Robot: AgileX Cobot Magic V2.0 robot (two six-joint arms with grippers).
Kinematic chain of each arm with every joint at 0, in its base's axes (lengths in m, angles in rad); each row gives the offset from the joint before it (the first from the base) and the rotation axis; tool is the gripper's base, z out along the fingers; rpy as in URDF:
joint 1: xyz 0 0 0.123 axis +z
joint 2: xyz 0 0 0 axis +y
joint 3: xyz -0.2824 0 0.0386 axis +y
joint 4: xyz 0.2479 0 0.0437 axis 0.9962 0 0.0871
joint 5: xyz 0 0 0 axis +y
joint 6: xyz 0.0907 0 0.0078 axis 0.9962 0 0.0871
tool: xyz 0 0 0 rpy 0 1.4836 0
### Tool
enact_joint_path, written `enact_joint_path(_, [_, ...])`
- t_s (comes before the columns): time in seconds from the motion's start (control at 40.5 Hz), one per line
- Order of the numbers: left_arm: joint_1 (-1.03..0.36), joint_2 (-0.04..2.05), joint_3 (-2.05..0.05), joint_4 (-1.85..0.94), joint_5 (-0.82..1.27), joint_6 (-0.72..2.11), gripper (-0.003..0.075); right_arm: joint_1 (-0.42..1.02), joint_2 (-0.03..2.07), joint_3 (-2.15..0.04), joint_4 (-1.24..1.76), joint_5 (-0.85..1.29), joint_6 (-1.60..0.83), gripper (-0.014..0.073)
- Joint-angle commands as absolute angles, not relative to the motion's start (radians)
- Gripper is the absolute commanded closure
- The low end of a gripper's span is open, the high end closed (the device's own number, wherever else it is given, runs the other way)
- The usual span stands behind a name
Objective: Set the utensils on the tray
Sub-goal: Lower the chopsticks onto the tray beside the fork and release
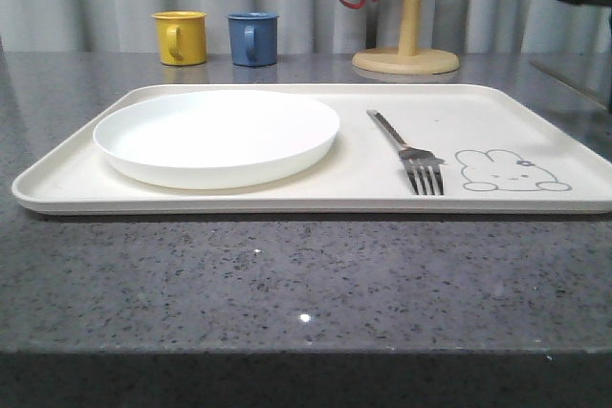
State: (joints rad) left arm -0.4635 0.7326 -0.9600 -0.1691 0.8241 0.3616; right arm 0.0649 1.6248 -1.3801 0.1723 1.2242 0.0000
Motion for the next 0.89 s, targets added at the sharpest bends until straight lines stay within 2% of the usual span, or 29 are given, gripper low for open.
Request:
enact_joint_path(0.0, [-0.471,0.729,-0.984,-0.183,0.751,0.356,0.0428,0.123,1.565,-1.436,0.244,1.281,-0.009,0.0537])
enact_joint_path(0.297, [-0.471,0.729,-0.984,-0.183,0.751,0.356,0.0428,0.296,1.586,-1.443,0.261,1.195,0.156,0.0537])
enact_joint_path(0.865, [-0.471,0.729,-0.984,-0.183,0.751,0.356,0.0428,0.303,1.712,-1.443,0.260,1.164,0.247,0.0534])
